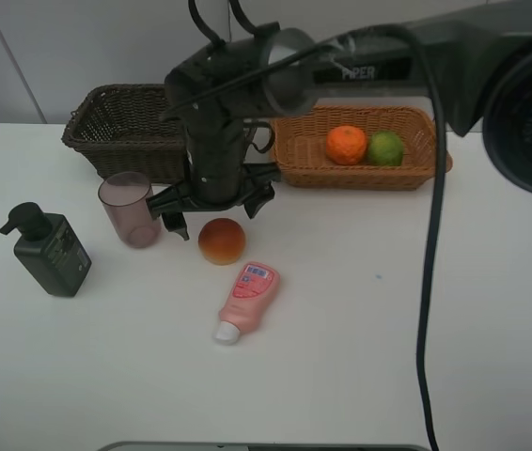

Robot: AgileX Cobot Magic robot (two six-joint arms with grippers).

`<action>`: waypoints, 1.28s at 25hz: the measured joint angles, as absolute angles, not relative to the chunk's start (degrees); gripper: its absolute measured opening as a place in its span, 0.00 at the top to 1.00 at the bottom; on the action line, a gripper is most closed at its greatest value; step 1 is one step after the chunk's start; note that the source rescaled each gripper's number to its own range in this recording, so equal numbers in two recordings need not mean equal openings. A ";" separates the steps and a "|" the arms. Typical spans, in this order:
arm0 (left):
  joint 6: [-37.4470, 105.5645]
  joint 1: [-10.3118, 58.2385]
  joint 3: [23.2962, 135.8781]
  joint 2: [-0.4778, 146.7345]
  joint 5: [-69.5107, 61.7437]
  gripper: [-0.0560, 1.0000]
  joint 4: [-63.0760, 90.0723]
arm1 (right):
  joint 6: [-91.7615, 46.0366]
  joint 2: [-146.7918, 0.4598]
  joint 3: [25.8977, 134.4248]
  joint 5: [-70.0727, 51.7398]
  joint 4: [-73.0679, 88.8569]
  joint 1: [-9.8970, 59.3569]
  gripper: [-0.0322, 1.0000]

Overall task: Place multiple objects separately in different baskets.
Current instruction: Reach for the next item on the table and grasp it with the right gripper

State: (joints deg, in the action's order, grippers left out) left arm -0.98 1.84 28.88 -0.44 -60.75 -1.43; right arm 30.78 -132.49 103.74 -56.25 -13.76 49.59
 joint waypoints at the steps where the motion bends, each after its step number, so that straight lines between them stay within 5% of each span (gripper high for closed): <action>1: -0.98 1.84 28.88 -0.44 -60.75 0.02 -1.43 | 30.78 -132.64 103.74 -56.25 -13.89 49.59 0.04; 32: -0.98 1.84 28.88 -0.44 -60.75 0.02 -1.43 | 30.87 -137.73 103.97 -54.44 -14.57 49.59 0.05</action>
State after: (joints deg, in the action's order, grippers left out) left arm -0.98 1.84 28.88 -0.44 -60.75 -1.43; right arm 30.87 -137.73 103.97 -54.44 -14.57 49.59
